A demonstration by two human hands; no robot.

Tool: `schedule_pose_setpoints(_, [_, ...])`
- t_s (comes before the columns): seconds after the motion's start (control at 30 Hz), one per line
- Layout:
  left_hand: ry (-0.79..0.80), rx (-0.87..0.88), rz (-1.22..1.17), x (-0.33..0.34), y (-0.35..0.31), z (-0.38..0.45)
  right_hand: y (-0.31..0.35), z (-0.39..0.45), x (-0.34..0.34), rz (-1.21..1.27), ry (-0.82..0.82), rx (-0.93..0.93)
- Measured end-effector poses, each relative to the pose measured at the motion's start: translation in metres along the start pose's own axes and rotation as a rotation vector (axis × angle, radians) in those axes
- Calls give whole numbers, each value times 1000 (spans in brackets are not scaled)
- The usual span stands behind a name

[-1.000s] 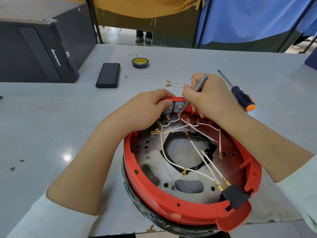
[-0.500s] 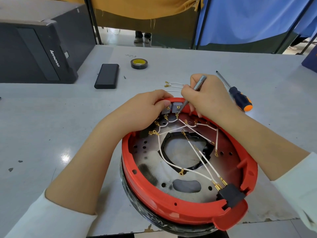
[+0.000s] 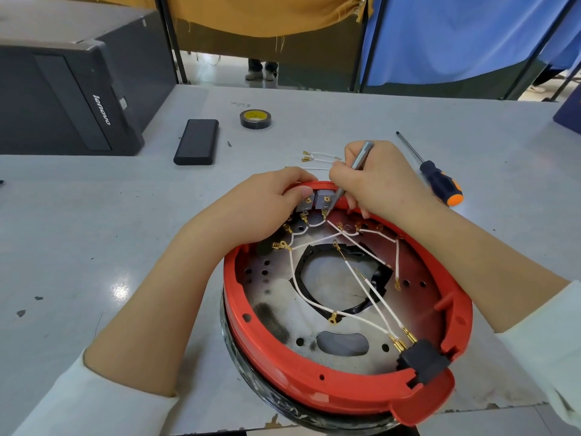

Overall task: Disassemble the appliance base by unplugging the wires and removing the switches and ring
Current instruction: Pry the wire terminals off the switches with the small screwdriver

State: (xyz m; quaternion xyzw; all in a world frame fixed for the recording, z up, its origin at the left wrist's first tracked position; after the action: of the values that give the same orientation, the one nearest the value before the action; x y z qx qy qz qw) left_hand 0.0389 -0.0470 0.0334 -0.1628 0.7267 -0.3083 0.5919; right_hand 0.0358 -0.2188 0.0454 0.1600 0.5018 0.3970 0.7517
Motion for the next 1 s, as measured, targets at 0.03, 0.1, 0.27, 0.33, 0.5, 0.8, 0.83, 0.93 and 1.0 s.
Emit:
schedule_pose_setpoints(0.03, [0,0,0,0,0,0,0,0,0,7,-10,-1])
schedule_pose_setpoints(0.1, [0,2,5,0,1,0,-1,-2,-1,23,-44,-5])
schedule_pose_setpoints(0.27, [0,-1,4,-1,1,0,-1,-3,0,2,-84,-44])
schedule_pose_setpoints(0.33, [-4,2,4,-1,0,0,0,-3,1,-5,-80,-50])
schedule_pose_setpoints(0.5, [-9,2,7,-1,-1,-1,0,-3,1,-39,-60,-49])
schedule_pose_setpoints(0.8, [-2,-3,-3,-1,0,0,6,-6,0,-71,-90,-70])
schedule_pose_setpoints(0.83, [-2,-5,-4,-1,0,0,5,-7,-1,-54,-115,-67])
schedule_pose_setpoints(0.93, [-4,1,-4,-1,1,0,6,-8,-1,-69,-137,-94])
schedule_pose_setpoints(1.0, [-8,6,3,-1,0,1,7,-9,-1,-98,-118,-124])
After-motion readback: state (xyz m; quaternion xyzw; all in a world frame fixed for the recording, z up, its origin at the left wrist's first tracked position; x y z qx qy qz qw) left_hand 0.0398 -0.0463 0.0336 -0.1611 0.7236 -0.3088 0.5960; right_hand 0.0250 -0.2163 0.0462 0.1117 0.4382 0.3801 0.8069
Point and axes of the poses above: each hand's wrist, its own z-axis towards the middle knuckle, its own x-axis out of the palm, y = z × x, the point moved 1 cm from there along z, towards the middle knuckle, and after that the axes turned 14 degrees about -x, right-handed, at the moved point
